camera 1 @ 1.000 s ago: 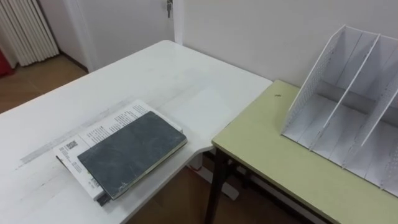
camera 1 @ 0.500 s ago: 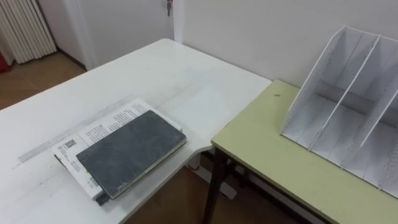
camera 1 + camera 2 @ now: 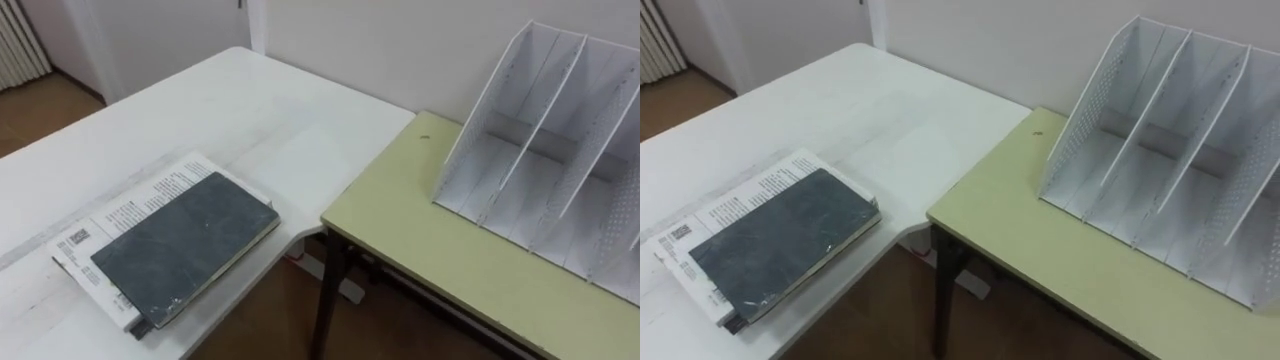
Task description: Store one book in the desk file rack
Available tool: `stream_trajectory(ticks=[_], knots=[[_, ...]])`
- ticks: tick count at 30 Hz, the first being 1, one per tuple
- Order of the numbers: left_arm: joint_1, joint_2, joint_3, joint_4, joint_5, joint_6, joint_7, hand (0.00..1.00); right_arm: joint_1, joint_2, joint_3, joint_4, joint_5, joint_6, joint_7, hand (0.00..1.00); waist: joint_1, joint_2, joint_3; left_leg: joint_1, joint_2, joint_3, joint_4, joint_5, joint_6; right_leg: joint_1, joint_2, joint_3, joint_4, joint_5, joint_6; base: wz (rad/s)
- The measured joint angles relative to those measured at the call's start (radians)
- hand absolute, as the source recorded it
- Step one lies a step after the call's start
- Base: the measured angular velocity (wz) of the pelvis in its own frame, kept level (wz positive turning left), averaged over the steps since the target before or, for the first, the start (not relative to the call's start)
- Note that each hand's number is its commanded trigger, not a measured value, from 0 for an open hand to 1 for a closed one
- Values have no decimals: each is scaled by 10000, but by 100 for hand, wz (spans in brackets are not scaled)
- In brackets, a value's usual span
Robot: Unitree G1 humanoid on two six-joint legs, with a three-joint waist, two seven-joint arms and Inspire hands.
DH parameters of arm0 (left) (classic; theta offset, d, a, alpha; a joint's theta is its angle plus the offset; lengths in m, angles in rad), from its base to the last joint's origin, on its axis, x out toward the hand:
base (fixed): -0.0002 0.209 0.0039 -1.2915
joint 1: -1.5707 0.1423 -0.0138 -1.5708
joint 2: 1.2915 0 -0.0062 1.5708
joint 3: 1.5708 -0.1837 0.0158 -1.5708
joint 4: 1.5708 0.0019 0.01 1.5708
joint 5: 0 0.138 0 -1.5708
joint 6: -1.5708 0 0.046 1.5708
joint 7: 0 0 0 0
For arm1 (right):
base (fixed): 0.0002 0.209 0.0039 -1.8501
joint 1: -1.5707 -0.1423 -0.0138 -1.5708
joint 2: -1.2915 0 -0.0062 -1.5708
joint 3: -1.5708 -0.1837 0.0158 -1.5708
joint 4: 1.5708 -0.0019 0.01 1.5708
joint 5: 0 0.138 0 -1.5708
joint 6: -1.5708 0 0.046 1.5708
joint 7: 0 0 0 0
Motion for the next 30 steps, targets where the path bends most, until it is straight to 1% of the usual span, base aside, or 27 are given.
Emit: stream_trajectory(ticks=[2,4,6,8,10,11,12,13,14,15,18,19,20,22,24,25,27,30], knots=[[-88,-30,-624,-405,123,-117,-17,0,-12,0,-3,-58,-196,-3,-1,0,-128,13,-3,14,3,36,4,3,1,-1,8,-55,1,1,1,0],[-123,-27,-874,-510,213,-245,-18,0,-66,2,-2,-58,-304,-6,-1,0,-214,36,-9,57,10,38,6,4,-1,31,8,-91,2,1,1,0],[-163,-18,-1158,-545,274,-274,-36,0,-92,0,29,-33,-301,-7,-2,0,-275,58,-1,148,15,47,7,4,-2,94,9,-98,5,1,0,0],[-158,65,-1541,-1137,348,-305,-119,0,-123,-12,216,-38,-300,-7,-4,0,-268,70,7,158,14,49,61,4,-2,76,12,-98,13,1,0,0],[-159,154,-1719,-1723,512,-357,-120,0,-160,-15,373,-41,-306,-6,5,0,-260,73,6,160,10,45,80,4,-1,87,11,-85,19,2,0,0],[-158,150,-1739,-2073,601,-374,-120,0,-177,-11,373,-41,-331,-4,31,0,-262,65,7,160,3,43,83,8,5,89,10,-73,18,2,2,0],[-159,154,-1756,-2247,658,-380,-119,0,-177,-11,372,-41,-336,-3,49,0,-264,91,-5,159,0,36,83,11,10,90,11,-77,15,3,4,0],[-159,226,-1933,-2677,704,-379,-118,0,-177,-20,371,-41,-332,7,64,0,-271,90,-5,158,-6,25,76,16,20,90,12,-85,9,5,9,0],[-159,311,-2095,-3032,707,-385,-118,0,-177,-34,371,-36,-310,17,78,0,-275,131,-27,160,-7,25,72,18,23,91,13,-86,8,9,16,0],[-158,337,-2128,-3168,707,-399,-118,0,-177,-39,371,-30,-303,20,79,0,-282,124,-27,160,-9,24,72,19,24,94,12,-85,9,11,18,0],[-134,475,-2152,-4089,919,-400,-119,0,-178,-41,358,-44,-328,21,96,0,-314,184,-56,101,-6,12,73,20,25,48,-24,-81,2,11,18,1],[-118,573,-2139,-4649,1078,-395,-117,0,-179,-62,359,-38,-321,21,111,0,-287,185,-63,58,-4,-10,84,21,25,50,-20,-85,3,11,17,3],[-105,622,-2119,-4949,1191,-404,-109,0,-178,-70,359,-36,-314,21,126,0,-261,203,-75,42,-4,-15,87,21,24,62,-20,-91,-2,11,17,4],[-101,774,-1972,-5833,1533,-447,95,0,-181,-91,345,11,-302,18,206,0,-241,194,-72,34,-7,-46,89,22,24,69,-21,-112,-5,12,16,4],[-90,804,-1780,-6184,1728,-471,324,0,-179,-97,334,15,-310,23,226,0,-193,184,-66,21,-5,-55,84,22,24,72,-10,-159,-5,12,16,0],[-27,836,-1598,-6385,1874,-484,455,0,-162,-93,297,-12,-317,24,247,0,-195,201,-76,-5,-1,-67,85,22,23,73,-8,-205,-5,12,16,6],[-2,883,-1353,-6565,1884,-495,679,0,-142,-93,208,-10,-302,31,299,0,-192,203,-77,-7,-2,-112,90,23,22,67,-14,-369,-5,12,16,8],[169,912,-920,-6849,1890,-501,1253,0,-79,-92,167,63,-24,35,279,0,-117,222,-88,-6,-1,-115,110,24,20,65,-24,-404,-2,13,15,3]])
